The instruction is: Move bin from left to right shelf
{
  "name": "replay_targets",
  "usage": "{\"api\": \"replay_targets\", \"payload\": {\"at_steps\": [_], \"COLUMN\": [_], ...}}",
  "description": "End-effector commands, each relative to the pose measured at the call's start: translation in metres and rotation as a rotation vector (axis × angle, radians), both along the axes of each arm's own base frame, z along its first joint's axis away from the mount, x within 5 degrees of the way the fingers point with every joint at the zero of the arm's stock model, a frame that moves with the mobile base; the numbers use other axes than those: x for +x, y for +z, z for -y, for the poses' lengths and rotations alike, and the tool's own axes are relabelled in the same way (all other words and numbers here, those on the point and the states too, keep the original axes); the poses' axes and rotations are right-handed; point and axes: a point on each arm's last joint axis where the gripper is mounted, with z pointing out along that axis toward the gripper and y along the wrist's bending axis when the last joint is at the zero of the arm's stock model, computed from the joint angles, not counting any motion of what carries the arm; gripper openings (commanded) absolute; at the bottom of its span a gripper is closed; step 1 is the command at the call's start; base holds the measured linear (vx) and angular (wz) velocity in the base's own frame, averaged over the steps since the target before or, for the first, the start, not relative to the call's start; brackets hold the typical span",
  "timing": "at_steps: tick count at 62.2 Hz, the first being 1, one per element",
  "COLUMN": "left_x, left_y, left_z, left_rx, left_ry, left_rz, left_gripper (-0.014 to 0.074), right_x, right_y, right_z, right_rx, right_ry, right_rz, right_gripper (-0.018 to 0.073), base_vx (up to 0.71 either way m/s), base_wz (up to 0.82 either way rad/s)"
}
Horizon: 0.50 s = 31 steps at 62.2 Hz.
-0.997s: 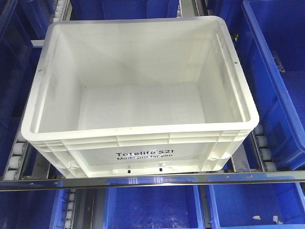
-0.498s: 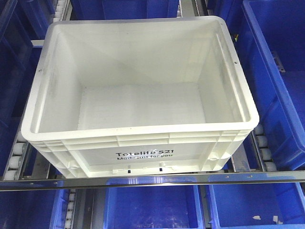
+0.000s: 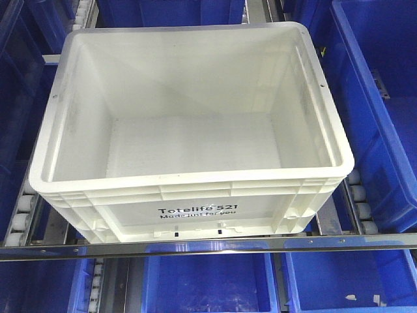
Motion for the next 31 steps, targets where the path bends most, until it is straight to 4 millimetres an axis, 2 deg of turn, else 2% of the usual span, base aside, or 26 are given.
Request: {"api": "replay_targets", "payload": {"at_steps": [1, 8, 16, 31], "left_x": [-0.002, -0.002, -0.002, -0.002], "left_y": [0.014, 0.014, 0.014, 0.014], "left_z": [-0.001, -0.001, -0.001, -0.001], "left_rx": [-0.017, -0.017, -0.017, -0.017], "left_ry": [0.006, 0.006, 0.006, 0.006], "left_rz": [0.105, 0.105, 0.105, 0.105], "left_gripper": [-0.0009, -0.0009, -0.0009, -0.0009], "right_x": [0.003, -0.001, -0.008, -0.014], "right_y": [0.012, 0.013, 0.005, -0.049], "right_z": [0.000, 0.001, 0.007, 0.016], "right_rx": [0.008, 0.014, 0.061, 0.151], "right_ry": [0.003, 0.001, -0.057, -0.221], "right_rz": [0.079, 0.102, 0.248, 0.534], "right_gripper": [-0.0008, -0.0008, -0.0008, -0.0008], "base_vx": [0.00, 0.00, 0.00, 0.00], "base_wz": [0.00, 0.00, 0.00, 0.00]}}
